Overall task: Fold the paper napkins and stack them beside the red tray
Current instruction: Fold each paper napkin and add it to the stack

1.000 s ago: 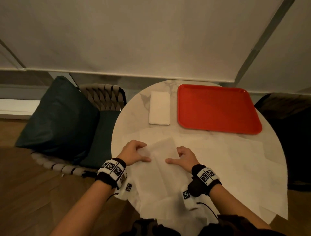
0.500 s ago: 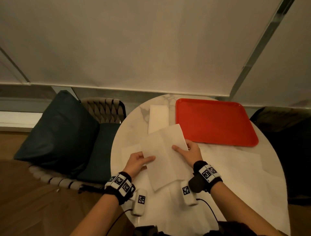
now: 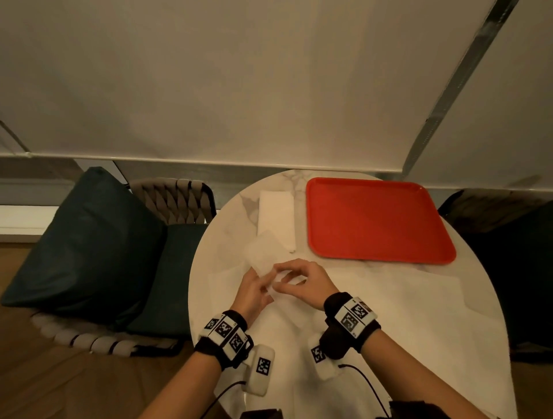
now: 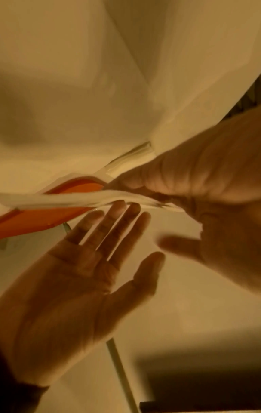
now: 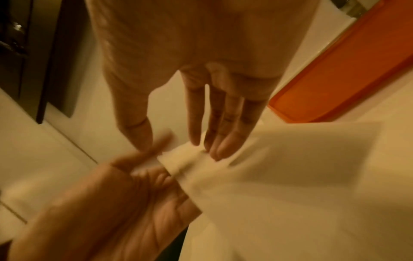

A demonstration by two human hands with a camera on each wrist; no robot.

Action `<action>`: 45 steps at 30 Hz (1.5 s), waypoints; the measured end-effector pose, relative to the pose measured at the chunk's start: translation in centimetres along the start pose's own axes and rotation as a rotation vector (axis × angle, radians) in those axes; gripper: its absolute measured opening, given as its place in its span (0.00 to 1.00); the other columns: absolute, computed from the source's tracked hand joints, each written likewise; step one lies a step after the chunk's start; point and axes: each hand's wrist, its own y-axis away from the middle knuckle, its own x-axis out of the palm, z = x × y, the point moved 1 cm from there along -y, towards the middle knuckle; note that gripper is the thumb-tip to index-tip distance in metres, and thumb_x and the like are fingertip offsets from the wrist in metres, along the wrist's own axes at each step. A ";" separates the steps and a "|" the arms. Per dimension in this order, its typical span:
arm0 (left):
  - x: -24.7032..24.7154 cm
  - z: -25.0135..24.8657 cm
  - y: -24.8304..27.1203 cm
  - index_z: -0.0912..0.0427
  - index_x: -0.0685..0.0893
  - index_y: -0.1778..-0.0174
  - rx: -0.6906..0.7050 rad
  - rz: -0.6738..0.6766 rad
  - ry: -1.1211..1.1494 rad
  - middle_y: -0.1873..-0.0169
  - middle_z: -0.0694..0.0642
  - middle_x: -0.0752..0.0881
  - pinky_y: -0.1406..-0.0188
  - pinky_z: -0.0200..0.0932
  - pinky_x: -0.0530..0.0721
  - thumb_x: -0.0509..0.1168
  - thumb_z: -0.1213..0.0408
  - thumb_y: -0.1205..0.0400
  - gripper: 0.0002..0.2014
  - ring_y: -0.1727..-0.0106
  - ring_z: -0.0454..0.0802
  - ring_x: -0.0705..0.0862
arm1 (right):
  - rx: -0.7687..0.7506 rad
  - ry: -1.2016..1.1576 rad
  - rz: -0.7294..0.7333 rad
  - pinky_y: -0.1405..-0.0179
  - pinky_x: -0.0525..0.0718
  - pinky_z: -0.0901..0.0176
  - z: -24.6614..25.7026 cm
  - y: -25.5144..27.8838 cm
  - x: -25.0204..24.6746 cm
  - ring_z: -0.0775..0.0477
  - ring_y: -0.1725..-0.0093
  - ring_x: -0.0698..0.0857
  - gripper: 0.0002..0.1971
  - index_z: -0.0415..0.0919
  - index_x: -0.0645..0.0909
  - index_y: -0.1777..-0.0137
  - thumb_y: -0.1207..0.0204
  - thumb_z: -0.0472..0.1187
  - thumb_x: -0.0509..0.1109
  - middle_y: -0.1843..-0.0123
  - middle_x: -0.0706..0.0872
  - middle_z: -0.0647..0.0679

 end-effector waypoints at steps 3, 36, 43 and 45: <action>-0.6 -0.7 -1.7 0.59 0.75 0.31 0.064 -0.062 -0.125 0.41 0.57 0.86 0.51 0.50 0.88 0.55 0.76 0.14 0.16 0.42 0.54 0.87 | -0.002 -0.109 -0.116 0.52 0.79 0.68 0.1 -1.2 -1.4 0.56 0.50 0.86 0.08 0.43 0.90 0.53 0.31 0.37 0.80 0.47 0.88 0.51; -2.3 -4.0 -22.6 0.64 0.84 0.43 0.259 -0.299 -1.135 0.41 0.63 0.76 0.47 0.32 0.70 0.75 0.66 0.25 0.15 0.44 0.59 0.81 | 0.170 0.305 -0.230 0.59 0.74 0.75 -6.2 -21.8 -3.7 0.50 0.59 0.79 0.19 0.36 0.84 0.37 0.29 0.30 0.74 0.44 0.80 0.42; -3.3 -3.3 -17.0 0.53 0.66 0.21 0.169 -0.288 -1.309 0.22 0.64 0.56 0.28 0.55 0.67 0.68 0.52 0.20 0.32 0.26 0.65 0.61 | 0.240 0.453 -0.031 0.38 0.70 0.60 -5.1 -18.4 -4.8 0.43 0.39 0.74 0.26 0.44 0.77 0.28 0.28 0.39 0.75 0.38 0.71 0.41; -4.0 -2.5 -14.6 0.55 0.68 0.23 0.159 -0.282 -1.311 0.22 0.63 0.57 0.27 0.54 0.68 0.69 0.55 0.20 0.30 0.25 0.64 0.62 | 0.215 0.429 -0.058 0.40 0.71 0.60 -4.6 -16.4 -5.1 0.45 0.43 0.74 0.23 0.43 0.79 0.32 0.28 0.39 0.74 0.41 0.71 0.43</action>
